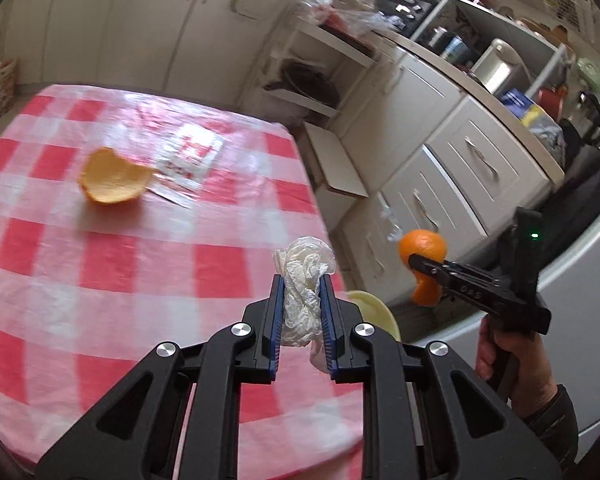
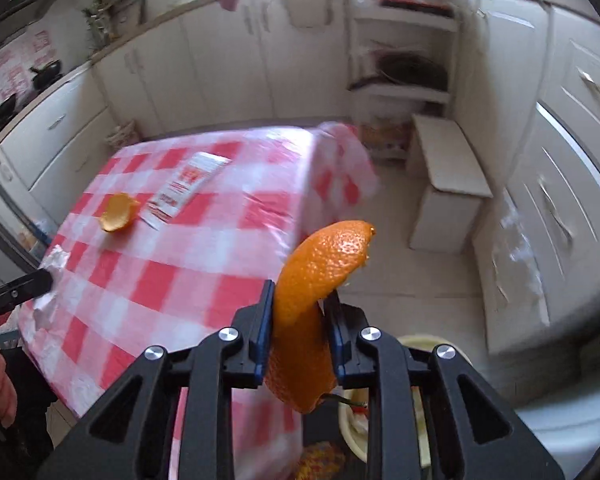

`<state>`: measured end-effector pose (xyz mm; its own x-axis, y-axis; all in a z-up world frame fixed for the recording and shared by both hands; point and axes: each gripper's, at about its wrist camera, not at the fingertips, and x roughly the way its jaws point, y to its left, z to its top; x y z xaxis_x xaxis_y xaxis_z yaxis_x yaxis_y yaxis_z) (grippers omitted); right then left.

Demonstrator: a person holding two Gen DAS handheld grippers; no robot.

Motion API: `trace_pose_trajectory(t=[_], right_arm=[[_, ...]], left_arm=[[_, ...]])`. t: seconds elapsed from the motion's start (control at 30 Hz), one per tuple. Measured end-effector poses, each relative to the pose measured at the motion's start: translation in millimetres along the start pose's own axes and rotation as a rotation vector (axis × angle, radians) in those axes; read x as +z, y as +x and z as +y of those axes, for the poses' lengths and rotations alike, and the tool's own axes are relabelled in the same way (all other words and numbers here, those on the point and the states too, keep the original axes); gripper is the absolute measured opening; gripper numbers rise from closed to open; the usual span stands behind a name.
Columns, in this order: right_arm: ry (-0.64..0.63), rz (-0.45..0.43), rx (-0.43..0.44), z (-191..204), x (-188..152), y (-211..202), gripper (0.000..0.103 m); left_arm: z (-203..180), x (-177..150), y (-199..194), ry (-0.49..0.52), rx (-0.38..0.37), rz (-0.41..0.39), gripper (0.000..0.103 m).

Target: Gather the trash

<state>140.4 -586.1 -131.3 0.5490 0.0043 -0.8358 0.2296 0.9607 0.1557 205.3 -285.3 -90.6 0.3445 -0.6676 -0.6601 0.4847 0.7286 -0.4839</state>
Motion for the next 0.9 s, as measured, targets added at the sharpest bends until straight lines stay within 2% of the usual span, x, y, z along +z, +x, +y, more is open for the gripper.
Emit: trace_pose_trajectory(t=[0.17, 0.2, 0.23, 0.27, 0.33, 0.4, 0.5, 0.57, 0.67, 0.77, 0.8, 0.9], right_arm=[[0.162, 0.296, -0.093, -83, -44, 57, 0.036], [0.194, 0.339, -0.113, -95, -50, 65, 0.052], [0.218, 0.349, -0.153, -106, -52, 67, 0.061], [0.239, 0.329, -0.175, -113, -51, 63, 0.061], [0.321, 0.239, -0.166, -125, -40, 43, 0.062], [0.361, 0.101, -0.157, -125, -24, 14, 0.067], [0.341, -0.084, -0.134, -108, -5, -20, 0.078], [0.313, -0.153, -0.119, -101, 0, -33, 0.080], [0.274, -0.199, -0.121, -89, 6, -39, 0.080], [0.264, -0.231, -0.109, -78, 12, -45, 0.080], [0.257, -0.245, -0.108, -72, 15, -48, 0.080], [0.210, -0.285, -0.106, -47, 24, -59, 0.080]], left_arm=[[-83, -29, 85, 0.062, -0.100, 0.133, 0.016], [-95, -35, 102, 0.066, -0.104, 0.158, 0.016], [-103, -40, 121, 0.066, -0.104, 0.187, 0.016], [-114, -46, 144, 0.061, -0.107, 0.230, 0.017], [-126, -57, 179, 0.059, -0.096, 0.298, 0.018], [-140, -68, 213, 0.068, -0.075, 0.367, 0.029], [-150, -75, 238, 0.088, -0.030, 0.399, 0.044], [-149, -75, 232, 0.080, -0.038, 0.383, 0.048], [-143, -73, 199, 0.105, -0.024, 0.324, 0.055], [-129, -73, 141, 0.150, 0.023, 0.231, 0.067], [-119, -74, 115, 0.151, 0.044, 0.191, 0.073], [-88, -82, 45, 0.119, 0.109, 0.098, 0.083]])
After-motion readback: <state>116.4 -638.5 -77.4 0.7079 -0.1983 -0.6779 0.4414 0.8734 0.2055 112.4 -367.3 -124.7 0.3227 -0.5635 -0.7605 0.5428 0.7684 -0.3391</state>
